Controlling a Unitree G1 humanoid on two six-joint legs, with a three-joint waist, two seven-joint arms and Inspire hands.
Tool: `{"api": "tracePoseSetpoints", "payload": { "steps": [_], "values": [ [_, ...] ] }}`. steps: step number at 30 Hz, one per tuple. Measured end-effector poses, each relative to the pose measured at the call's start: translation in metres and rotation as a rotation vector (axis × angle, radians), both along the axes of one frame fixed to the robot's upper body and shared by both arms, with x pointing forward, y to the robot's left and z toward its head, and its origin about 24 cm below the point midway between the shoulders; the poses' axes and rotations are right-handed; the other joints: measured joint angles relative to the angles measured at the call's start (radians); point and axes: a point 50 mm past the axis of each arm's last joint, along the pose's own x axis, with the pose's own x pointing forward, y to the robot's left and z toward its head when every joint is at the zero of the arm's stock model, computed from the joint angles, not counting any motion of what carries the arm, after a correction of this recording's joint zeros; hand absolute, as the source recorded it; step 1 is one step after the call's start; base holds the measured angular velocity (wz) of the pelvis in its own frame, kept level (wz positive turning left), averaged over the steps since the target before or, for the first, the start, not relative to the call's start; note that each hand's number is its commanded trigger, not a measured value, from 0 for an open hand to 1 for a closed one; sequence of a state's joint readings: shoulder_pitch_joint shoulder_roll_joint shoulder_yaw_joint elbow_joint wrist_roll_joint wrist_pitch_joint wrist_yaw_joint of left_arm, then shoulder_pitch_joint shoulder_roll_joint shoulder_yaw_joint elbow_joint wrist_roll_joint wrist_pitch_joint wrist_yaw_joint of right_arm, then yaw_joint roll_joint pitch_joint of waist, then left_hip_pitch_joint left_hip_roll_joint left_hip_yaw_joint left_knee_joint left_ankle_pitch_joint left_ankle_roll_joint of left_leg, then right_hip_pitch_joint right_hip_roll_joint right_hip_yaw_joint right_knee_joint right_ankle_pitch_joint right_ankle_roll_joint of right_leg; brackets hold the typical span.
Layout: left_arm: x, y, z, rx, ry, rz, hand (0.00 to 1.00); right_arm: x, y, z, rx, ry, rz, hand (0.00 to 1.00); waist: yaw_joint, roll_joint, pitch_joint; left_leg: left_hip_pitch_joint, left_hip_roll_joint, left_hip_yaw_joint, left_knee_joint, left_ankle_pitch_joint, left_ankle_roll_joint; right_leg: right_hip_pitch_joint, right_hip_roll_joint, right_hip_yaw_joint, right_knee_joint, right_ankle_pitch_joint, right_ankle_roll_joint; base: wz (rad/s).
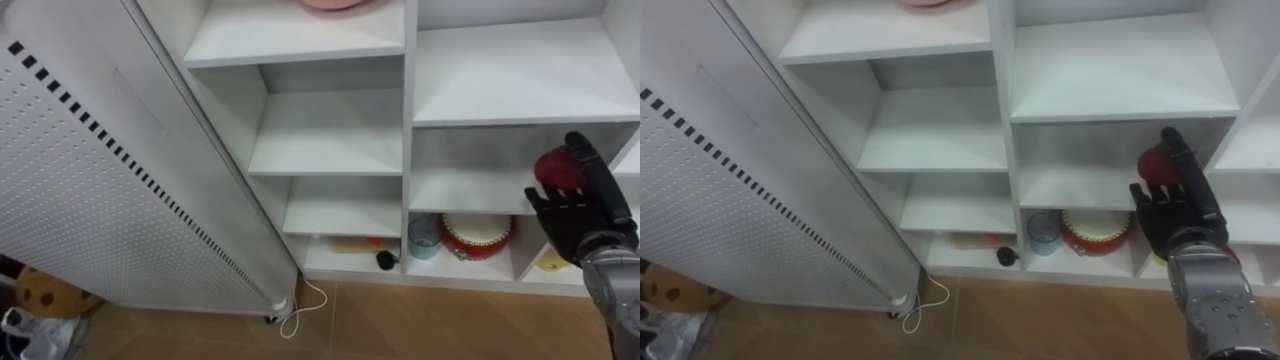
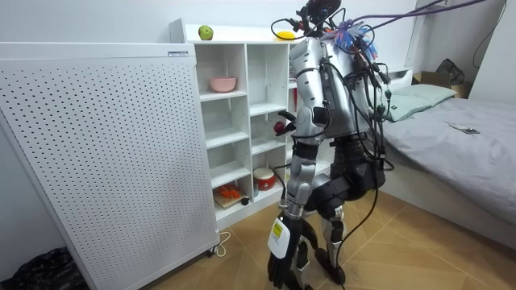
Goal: Arrange fruit in the closet
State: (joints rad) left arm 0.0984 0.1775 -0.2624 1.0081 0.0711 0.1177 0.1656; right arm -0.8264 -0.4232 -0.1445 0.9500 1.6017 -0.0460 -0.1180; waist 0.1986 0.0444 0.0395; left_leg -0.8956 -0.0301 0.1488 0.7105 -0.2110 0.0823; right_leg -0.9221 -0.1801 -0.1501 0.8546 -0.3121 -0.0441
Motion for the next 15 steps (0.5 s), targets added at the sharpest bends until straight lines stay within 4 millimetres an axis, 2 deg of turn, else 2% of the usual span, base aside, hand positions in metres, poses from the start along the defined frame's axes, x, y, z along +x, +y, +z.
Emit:
{"api": "tracePoseSetpoints", "payload": {
  "steps": [15],
  "values": [
    [0.0009, -0.0036, -0.0001, -0.002, -0.001, -0.036, 0.00, -0.0002, -0.0008, 0.0004, 0.002, -0.002, -0.002, 0.00, -0.002, -0.001, 0.0000, 0.000, -0.001, 0.001, 0.000, 0.000, 0.000, 0.000, -0.002, -0.001, 0.002, 0.000, 0.000, 0.00]
  ]
}}
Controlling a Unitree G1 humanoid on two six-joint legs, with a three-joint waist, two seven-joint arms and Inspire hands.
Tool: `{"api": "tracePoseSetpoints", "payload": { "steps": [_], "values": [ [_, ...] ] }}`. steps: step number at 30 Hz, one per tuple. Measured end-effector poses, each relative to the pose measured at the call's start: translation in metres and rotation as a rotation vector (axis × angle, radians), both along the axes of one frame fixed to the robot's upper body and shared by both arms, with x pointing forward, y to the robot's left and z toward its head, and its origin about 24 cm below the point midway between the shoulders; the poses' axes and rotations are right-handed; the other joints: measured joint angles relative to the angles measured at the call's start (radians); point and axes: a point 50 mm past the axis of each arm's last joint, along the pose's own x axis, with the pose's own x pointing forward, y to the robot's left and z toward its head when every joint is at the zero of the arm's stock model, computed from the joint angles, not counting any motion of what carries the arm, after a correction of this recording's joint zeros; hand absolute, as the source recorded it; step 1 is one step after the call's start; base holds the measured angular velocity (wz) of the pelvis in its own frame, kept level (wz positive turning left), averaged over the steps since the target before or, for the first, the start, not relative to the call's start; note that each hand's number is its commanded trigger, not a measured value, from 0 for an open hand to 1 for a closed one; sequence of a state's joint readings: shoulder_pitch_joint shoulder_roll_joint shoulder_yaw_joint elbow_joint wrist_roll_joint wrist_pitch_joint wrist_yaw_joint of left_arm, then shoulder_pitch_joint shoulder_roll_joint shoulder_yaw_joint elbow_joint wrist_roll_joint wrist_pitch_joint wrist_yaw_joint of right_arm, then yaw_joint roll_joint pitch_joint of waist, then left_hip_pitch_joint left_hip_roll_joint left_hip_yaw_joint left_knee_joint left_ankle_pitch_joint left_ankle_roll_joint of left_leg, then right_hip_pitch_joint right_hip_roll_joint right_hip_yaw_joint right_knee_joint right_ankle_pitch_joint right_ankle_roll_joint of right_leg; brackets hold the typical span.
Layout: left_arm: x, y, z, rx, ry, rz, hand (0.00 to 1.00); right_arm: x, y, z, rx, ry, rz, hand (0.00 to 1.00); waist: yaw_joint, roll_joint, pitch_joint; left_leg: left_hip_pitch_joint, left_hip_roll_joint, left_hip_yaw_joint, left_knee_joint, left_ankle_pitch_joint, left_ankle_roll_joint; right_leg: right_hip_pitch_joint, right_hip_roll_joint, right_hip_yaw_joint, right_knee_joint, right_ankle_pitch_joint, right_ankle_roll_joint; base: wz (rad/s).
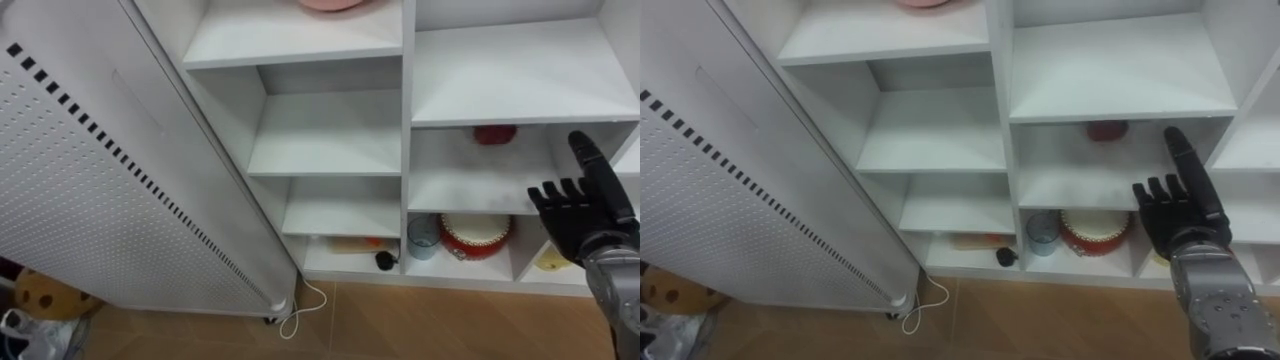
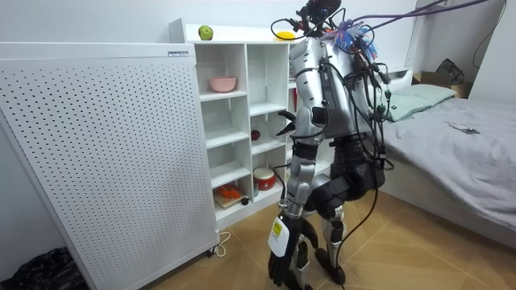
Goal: Arrange fruit in the closet
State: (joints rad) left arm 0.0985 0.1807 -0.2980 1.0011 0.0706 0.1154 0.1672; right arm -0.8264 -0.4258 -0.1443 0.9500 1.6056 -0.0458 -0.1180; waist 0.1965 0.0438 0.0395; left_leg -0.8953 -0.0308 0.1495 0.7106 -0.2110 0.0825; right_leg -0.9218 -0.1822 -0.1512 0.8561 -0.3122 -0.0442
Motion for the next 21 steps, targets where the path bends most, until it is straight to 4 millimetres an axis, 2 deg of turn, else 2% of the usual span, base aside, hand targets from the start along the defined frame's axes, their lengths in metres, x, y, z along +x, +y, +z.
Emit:
{"api": "tracePoseSetpoints", "payload": {
  "steps": [7, 12, 13, 15, 17, 18, 20, 21],
  "values": [
    [0.003, -0.001, 0.002, -0.007, -0.015, -0.006, 0.00, -0.001, -0.001, -0.005, -0.012, 0.014, 0.000, 0.00, -0.005, 0.000, 0.0001, 0.006, 0.002, -0.004, 0.002, 0.000, 0.000, 0.010, 0.005, -0.005, -0.005, 0.000, 0.000, 0.01],
    [0.002, 0.005, 0.003, -0.018, -0.005, -0.016, 0.00, -0.018, -0.010, -0.049, -0.069, 0.135, 0.006, 0.00, 0.004, 0.000, -0.0001, 0.073, 0.008, -0.016, -0.024, -0.004, -0.005, 0.090, 0.022, -0.018, -0.049, 0.000, 0.001, -0.01],
    [0.000, 0.007, 0.003, -0.022, 0.005, -0.016, 0.00, -0.026, -0.012, -0.064, -0.086, 0.177, 0.016, 0.00, 0.006, 0.000, -0.0003, 0.093, 0.011, -0.016, -0.032, -0.006, -0.006, 0.110, 0.028, -0.017, -0.062, 0.001, 0.003, -0.07],
    [-0.002, 0.010, 0.002, -0.026, 0.016, -0.012, 0.00, -0.048, -0.020, -0.100, -0.095, 0.291, 0.016, 0.00, 0.001, 0.005, -0.0016, 0.130, 0.016, -0.025, -0.051, -0.007, -0.008, 0.161, 0.028, -0.044, -0.096, 0.004, 0.001, 0.04],
    [-0.004, 0.013, 0.002, -0.026, 0.026, -0.005, 0.00, -0.071, -0.027, -0.129, -0.115, 0.411, 0.015, 0.00, 0.003, 0.005, -0.0013, 0.169, 0.019, -0.028, -0.076, -0.005, -0.010, 0.206, 0.033, -0.047, -0.130, 0.010, 0.003, 0.03],
    [-0.005, 0.013, 0.001, -0.025, 0.032, -0.003, 0.00, -0.078, -0.028, -0.136, -0.121, 0.448, 0.015, 0.00, 0.001, 0.005, -0.0013, 0.182, 0.018, -0.028, -0.087, -0.005, -0.011, 0.219, 0.033, -0.047, -0.139, 0.011, 0.004, -0.04],
    [-0.010, 0.017, 0.000, -0.019, 0.047, 0.020, 0.00, -0.107, -0.034, -0.163, -0.131, 0.555, 0.017, 0.00, -0.001, 0.008, -0.0011, 0.231, 0.019, -0.030, -0.120, -0.004, -0.012, 0.270, 0.046, -0.053, -0.178, 0.015, 0.008, -0.02],
    [-0.010, 0.018, 0.000, -0.017, 0.048, 0.026, 0.00, -0.114, -0.035, -0.169, -0.137, 0.577, 0.023, 0.00, -0.003, 0.008, -0.0010, 0.245, 0.019, -0.030, -0.130, -0.004, -0.012, 0.285, 0.047, -0.055, -0.189, 0.017, 0.009, 0.00]
  ]
}}
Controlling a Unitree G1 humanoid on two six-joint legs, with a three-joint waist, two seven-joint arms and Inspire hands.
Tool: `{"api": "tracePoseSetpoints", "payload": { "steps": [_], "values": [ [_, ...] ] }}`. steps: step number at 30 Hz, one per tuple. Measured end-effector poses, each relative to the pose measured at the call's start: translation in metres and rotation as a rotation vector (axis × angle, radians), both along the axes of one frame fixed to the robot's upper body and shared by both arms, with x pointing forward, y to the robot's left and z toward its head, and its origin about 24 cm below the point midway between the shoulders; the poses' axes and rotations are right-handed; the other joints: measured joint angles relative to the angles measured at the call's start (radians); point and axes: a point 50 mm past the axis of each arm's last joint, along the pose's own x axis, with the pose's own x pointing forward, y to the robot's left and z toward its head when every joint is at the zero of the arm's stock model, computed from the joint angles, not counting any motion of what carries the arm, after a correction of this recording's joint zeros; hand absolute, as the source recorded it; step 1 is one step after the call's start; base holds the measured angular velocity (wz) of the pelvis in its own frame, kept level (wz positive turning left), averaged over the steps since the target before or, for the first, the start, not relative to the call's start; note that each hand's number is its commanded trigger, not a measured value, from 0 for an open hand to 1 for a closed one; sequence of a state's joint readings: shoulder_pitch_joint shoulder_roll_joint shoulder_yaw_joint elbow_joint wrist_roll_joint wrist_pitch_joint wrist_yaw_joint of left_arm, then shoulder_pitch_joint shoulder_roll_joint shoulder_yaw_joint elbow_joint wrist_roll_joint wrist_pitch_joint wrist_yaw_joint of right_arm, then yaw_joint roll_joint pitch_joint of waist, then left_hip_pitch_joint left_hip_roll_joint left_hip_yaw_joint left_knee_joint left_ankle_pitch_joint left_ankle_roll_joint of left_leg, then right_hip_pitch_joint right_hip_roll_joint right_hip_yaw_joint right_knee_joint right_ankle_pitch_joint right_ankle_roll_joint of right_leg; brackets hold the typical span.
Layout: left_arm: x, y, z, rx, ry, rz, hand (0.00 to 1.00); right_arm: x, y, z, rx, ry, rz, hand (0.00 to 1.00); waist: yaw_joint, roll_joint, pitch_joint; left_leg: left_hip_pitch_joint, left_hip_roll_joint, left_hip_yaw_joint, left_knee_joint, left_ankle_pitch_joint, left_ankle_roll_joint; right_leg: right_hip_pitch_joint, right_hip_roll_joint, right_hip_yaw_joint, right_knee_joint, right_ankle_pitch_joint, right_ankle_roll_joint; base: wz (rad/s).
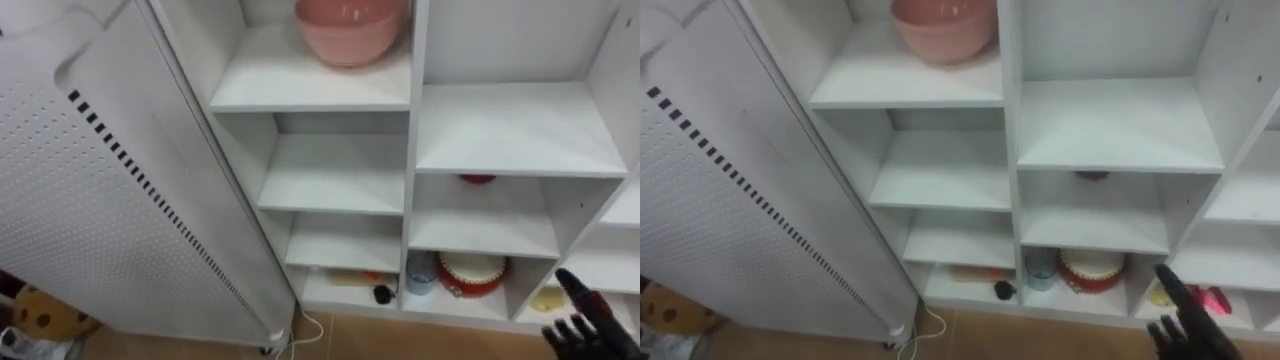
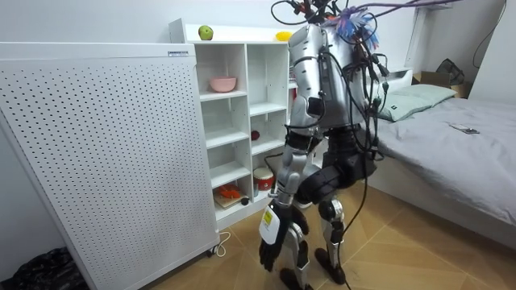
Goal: Arrange fruit in the closet
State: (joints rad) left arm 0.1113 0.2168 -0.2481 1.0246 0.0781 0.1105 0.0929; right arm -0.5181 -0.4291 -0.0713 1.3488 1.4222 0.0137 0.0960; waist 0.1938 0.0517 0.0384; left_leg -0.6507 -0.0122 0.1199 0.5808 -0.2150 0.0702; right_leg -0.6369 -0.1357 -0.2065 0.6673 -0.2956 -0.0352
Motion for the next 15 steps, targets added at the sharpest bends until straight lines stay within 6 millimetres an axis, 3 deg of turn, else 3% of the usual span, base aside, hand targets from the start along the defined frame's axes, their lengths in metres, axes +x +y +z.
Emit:
{"api": "tracePoseSetpoints", "payload": {
  "steps": [4, 6, 11, 12, 13, 15],
  "values": [
    [-0.002, 0.007, 0.000, 0.016, 0.003, 0.039, 0.00, -0.039, 0.009, -0.035, 0.000, 0.130, 0.043, 0.00, -0.032, -0.002, 0.0006, 0.107, -0.002, -0.011, -0.074, 0.004, -0.006, 0.117, 0.016, -0.013, -0.088, 0.011, 0.009, 0.02],
    [-0.001, 0.012, 0.002, 0.036, -0.019, 0.046, 0.00, -0.068, 0.018, -0.058, -0.031, 0.244, 0.125, 0.00, -0.043, -0.006, -0.0007, 0.188, -0.001, -0.022, -0.129, 0.008, -0.012, 0.208, 0.022, -0.022, -0.159, 0.021, 0.014, 0.07],
    [-0.004, 0.012, 0.001, 0.076, -0.014, 0.000, 0.00, -0.108, 0.046, -0.089, -0.084, 0.444, 0.354, 0.00, -0.077, -0.017, -0.0072, 0.325, -0.001, -0.025, -0.213, 0.012, -0.018, 0.356, 0.050, -0.028, -0.275, 0.049, 0.025, 0.00],
    [-0.005, 0.013, 0.001, 0.082, -0.015, 0.001, 0.00, -0.115, 0.049, -0.093, -0.093, 0.471, 0.386, 0.00, -0.080, -0.023, -0.0100, 0.343, -0.001, -0.025, -0.223, 0.012, -0.019, 0.377, 0.052, -0.030, -0.288, 0.050, 0.027, 0.00],
    [-0.008, 0.015, 0.001, 0.098, -0.018, 0.015, 0.00, -0.125, 0.057, -0.099, -0.106, 0.520, 0.457, 0.00, -0.082, -0.039, -0.0203, 0.374, -0.001, -0.023, -0.241, 0.012, -0.019, 0.409, 0.054, -0.031, -0.309, 0.052, 0.029, -0.08],
    [-0.010, 0.017, 0.001, 0.122, -0.024, 0.019, 0.00, -0.136, 0.065, -0.106, -0.146, 0.583, 0.568, 0.00, -0.093, -0.062, -0.0248, 0.422, -0.003, -0.016, -0.260, 0.012, -0.019, 0.460, 0.054, -0.037, -0.338, 0.053, 0.031, -0.01]
  ]
}}
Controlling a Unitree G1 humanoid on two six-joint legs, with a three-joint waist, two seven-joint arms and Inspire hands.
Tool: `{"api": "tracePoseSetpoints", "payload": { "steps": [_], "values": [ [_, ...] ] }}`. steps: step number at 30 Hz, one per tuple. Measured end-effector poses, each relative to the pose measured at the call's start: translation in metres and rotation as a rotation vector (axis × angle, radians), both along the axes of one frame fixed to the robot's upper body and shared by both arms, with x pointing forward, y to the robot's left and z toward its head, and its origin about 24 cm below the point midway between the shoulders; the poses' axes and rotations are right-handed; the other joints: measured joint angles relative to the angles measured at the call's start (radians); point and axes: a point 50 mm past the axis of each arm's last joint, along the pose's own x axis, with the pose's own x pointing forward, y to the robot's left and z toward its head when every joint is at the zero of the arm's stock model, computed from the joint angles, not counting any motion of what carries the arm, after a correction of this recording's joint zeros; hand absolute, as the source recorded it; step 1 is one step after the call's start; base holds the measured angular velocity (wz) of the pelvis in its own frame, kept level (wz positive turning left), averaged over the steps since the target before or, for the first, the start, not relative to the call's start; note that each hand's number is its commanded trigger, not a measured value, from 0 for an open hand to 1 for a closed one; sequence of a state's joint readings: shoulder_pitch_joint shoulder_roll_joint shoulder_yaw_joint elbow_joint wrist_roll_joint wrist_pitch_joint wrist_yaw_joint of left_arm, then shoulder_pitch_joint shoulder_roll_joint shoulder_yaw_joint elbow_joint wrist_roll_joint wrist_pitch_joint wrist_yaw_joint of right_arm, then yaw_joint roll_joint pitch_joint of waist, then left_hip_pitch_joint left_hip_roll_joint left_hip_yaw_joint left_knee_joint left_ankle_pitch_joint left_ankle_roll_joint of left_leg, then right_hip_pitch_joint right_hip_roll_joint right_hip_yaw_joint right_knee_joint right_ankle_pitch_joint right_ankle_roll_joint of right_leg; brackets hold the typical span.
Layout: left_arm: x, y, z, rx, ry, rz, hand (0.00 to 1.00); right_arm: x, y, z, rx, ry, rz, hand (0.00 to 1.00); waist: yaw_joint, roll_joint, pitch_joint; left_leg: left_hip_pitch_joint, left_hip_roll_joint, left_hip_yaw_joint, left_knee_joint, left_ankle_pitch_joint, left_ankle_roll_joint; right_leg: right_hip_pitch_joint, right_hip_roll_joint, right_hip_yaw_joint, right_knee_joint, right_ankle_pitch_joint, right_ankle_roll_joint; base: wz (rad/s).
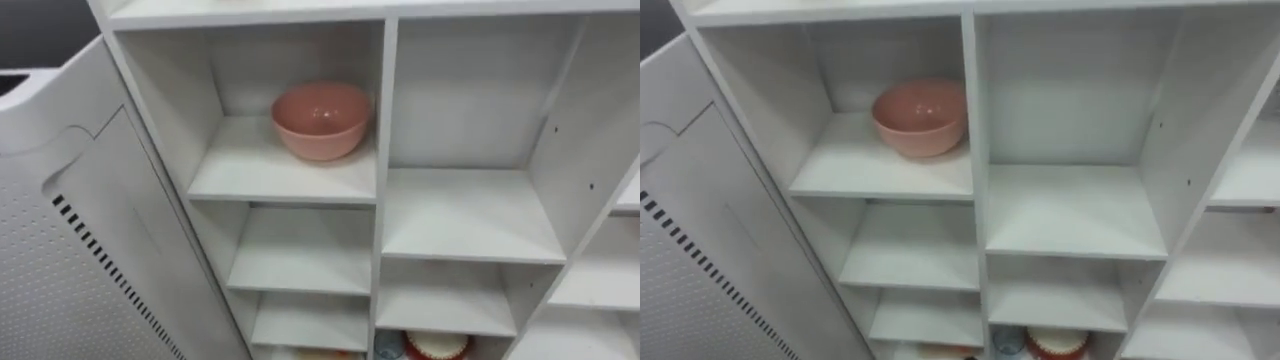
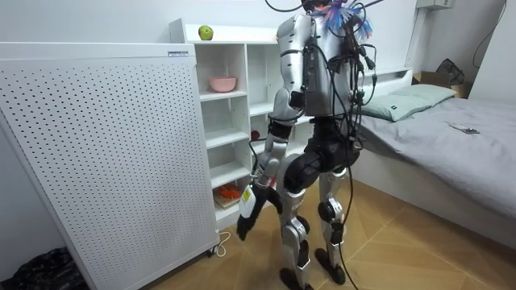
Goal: Arrange fruit in the closet
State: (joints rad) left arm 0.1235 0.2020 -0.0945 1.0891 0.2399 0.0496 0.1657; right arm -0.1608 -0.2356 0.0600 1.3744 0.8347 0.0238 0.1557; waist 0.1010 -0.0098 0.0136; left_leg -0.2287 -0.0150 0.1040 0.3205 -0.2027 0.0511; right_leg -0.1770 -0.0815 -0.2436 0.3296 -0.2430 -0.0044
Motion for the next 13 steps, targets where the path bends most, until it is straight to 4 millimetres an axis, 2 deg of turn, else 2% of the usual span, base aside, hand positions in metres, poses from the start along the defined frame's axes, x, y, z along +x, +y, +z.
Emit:
{"api": "tracePoseSetpoints", "payload": {
  "steps": [1, 2, 3, 5, 6, 10, 11, 13],
  "values": [
    [-0.002, 0.000, 0.000, 0.010, 0.001, 0.002, 0.00, -0.007, 0.002, -0.003, -0.022, 0.038, 0.070, 0.00, -0.015, -0.013, -0.0029, 0.027, -0.001, 0.000, -0.008, 0.000, 0.000, 0.040, 0.003, -0.006, -0.027, 0.004, 0.005, 0.11],
    [-0.002, 0.001, 0.000, 0.021, 0.000, 0.001, 0.00, -0.014, 0.005, -0.006, -0.042, 0.074, 0.141, 0.00, -0.019, -0.025, -0.0020, 0.062, -0.001, -0.001, -0.022, -0.001, -0.001, 0.080, 0.009, -0.005, -0.055, 0.008, 0.008, 0.12],
    [-0.003, 0.001, 0.000, 0.031, 0.004, -0.008, 0.00, -0.020, 0.008, -0.008, -0.059, 0.107, 0.202, 0.00, -0.022, -0.035, -0.0045, 0.087, 0.001, -0.001, -0.035, -0.002, -0.003, 0.115, 0.014, -0.010, -0.081, 0.014, 0.009, 0.08],
    [-0.001, -0.001, 0.000, 0.028, 0.003, -0.010, 0.00, -0.028, 0.013, -0.012, -0.070, 0.140, 0.266, 0.00, -0.030, -0.041, -0.0075, 0.119, 0.002, -0.001, -0.048, -0.004, -0.006, 0.158, 0.019, -0.018, -0.112, 0.022, 0.011, 0.11],
    [0.000, -0.004, -0.001, 0.018, -0.002, -0.006, 0.00, -0.032, 0.016, -0.013, -0.069, 0.153, 0.281, 0.00, -0.043, -0.040, -0.0068, 0.142, 0.001, 0.000, -0.058, -0.005, -0.007, 0.182, 0.021, -0.018, -0.124, 0.025, 0.013, 0.06],
    [0.000, -0.008, -0.002, 0.003, -0.013, 0.033, 0.00, -0.044, 0.023, -0.018, -0.090, 0.207, 0.372, 0.00, -0.052, -0.031, -0.0028, 0.207, 0.002, 0.002, -0.103, -0.009, -0.010, 0.228, 0.027, -0.001, -0.136, 0.028, 0.014, -0.11],
    [-0.001, -0.007, -0.002, 0.004, -0.013, 0.048, 0.00, -0.050, 0.025, -0.019, -0.091, 0.226, 0.391, 0.00, -0.052, -0.030, -0.0053, 0.217, 0.002, 0.002, -0.113, -0.010, -0.010, 0.238, 0.029, 0.005, -0.140, 0.028, 0.014, -0.07],
    [-0.003, -0.005, -0.002, 0.006, -0.013, 0.072, 0.00, -0.059, 0.025, -0.021, -0.087, 0.248, 0.393, 0.00, -0.052, -0.029, -0.0051, 0.231, 0.002, 0.003, -0.119, -0.011, -0.012, 0.251, 0.031, 0.012, -0.144, 0.028, 0.014, -0.07]
  ]
}}
